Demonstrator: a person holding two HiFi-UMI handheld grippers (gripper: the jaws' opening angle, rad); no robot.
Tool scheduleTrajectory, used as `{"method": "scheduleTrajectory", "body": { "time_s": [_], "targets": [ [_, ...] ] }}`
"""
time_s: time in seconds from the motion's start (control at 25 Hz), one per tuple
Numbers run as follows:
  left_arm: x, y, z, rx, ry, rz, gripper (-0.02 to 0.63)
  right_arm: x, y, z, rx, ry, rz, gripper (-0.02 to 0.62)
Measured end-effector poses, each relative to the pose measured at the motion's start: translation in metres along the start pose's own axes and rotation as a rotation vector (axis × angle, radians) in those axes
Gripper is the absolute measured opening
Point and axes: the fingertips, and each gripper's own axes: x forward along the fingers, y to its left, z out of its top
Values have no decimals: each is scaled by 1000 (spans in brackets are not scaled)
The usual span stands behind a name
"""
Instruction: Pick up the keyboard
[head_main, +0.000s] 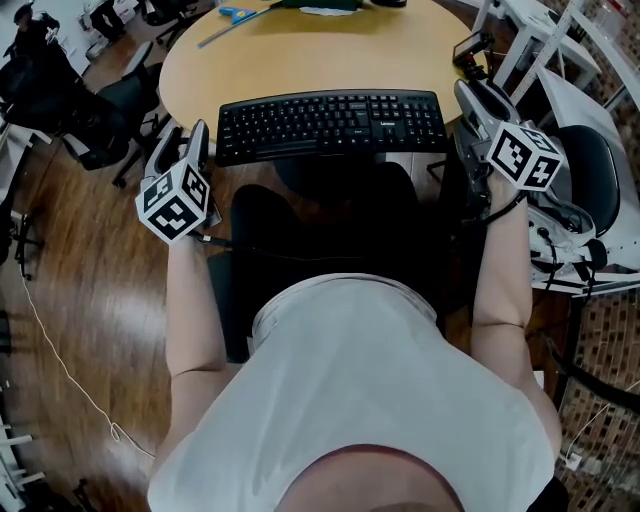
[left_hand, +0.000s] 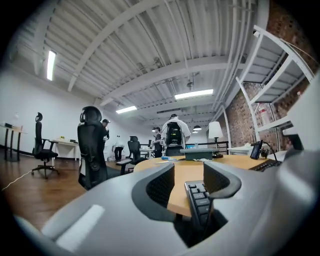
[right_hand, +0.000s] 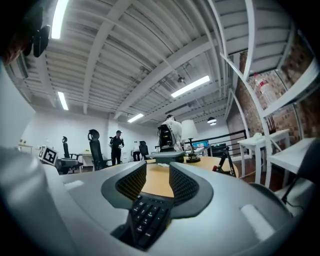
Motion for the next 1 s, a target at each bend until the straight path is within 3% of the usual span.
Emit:
{"method": "scheduleTrajectory", "body": {
  "time_s": [0.2, 0.32, 0.4, 0.56, 0.64, 0.8, 0.92, 1.0],
  "targets": [
    [-7, 13, -43, -78, 64, -17, 520, -10, -17, -35, 113, 57, -3, 199],
    [-10, 13, -71, -203, 112, -68, 520, -12, -19, -59, 260, 79, 28, 238],
    [-12, 12, -94, -347, 159, -96, 526, -15, -25, -75, 385, 85, 29, 250],
    [-11, -2, -128, -768, 196, -171, 552, -23, -39, -98, 611, 42, 6, 264],
    [-11, -14, -133, -895, 197, -218, 552, -27, -40, -103, 699, 1, 8, 273],
    [-9, -20, -133, -958, 213, -226, 552, -29, -38, -117, 803, -32, -2, 290],
    [-6, -21, -137, -990, 235, -199, 552, -32, -44, -138, 820, 3, -83, 290],
    [-2, -25, -138, -987, 253, -199, 552, -27, -38, -147, 856, 15, -79, 290]
  ]
}}
